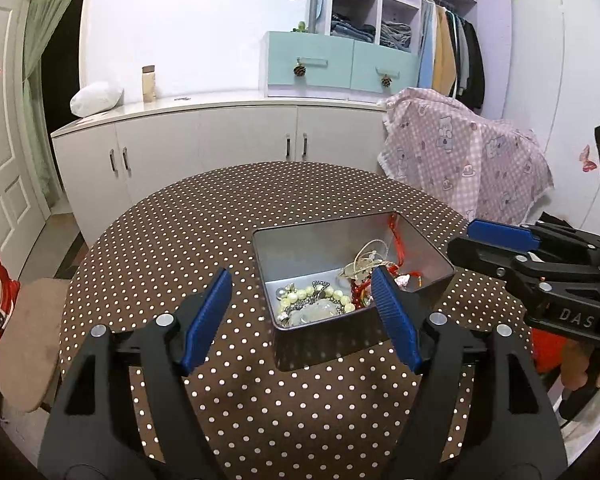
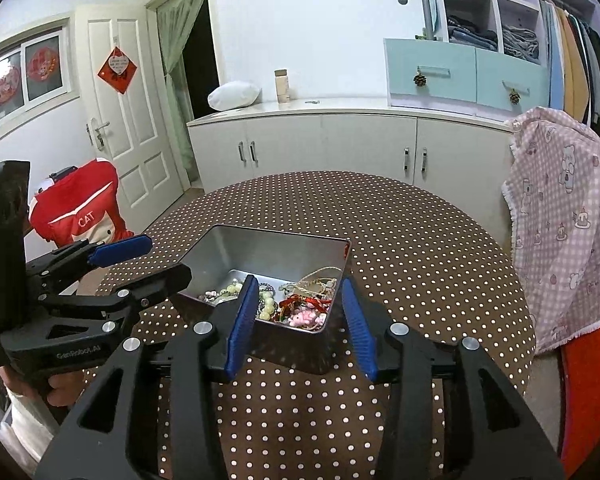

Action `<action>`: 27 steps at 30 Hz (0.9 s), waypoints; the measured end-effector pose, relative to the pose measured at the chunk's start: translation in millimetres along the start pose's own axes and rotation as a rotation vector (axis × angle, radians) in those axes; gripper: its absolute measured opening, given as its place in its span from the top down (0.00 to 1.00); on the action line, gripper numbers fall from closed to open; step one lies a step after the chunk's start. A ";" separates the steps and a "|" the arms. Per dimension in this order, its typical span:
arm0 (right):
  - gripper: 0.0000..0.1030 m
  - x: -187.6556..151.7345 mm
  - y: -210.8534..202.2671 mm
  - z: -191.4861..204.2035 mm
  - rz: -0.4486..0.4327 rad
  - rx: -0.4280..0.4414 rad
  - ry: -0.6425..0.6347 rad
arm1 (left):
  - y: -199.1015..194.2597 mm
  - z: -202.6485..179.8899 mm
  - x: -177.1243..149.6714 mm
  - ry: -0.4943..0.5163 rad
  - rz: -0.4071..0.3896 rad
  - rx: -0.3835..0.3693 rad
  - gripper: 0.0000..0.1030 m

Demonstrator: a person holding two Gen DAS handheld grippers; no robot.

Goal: Organize jewelry

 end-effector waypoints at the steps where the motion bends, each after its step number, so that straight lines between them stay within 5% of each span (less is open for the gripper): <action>1: 0.59 -0.8 -1.0 0.1 0.000 -0.002 -0.001 | -0.9 0.1 -0.4 -0.001 0.000 0.000 0.30; 13: 0.49 -14.3 -17.8 8.9 0.000 -0.013 -0.005 | -20.6 -11.5 -13.5 0.004 -0.001 0.041 0.30; 27: 0.20 -30.1 -58.8 16.9 -0.083 -0.090 -0.015 | -51.5 -34.4 -24.4 0.016 -0.060 0.134 0.16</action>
Point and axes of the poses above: each gripper's, at about its wrist camera, not at the fingertips, and y roughly the way its jaws point, z to its left, x to its top, the point moved 4 cm from there along y, roughly the way its jaws point, and after that the axes turned 6 degrees about -x, right-handed, at the moved point
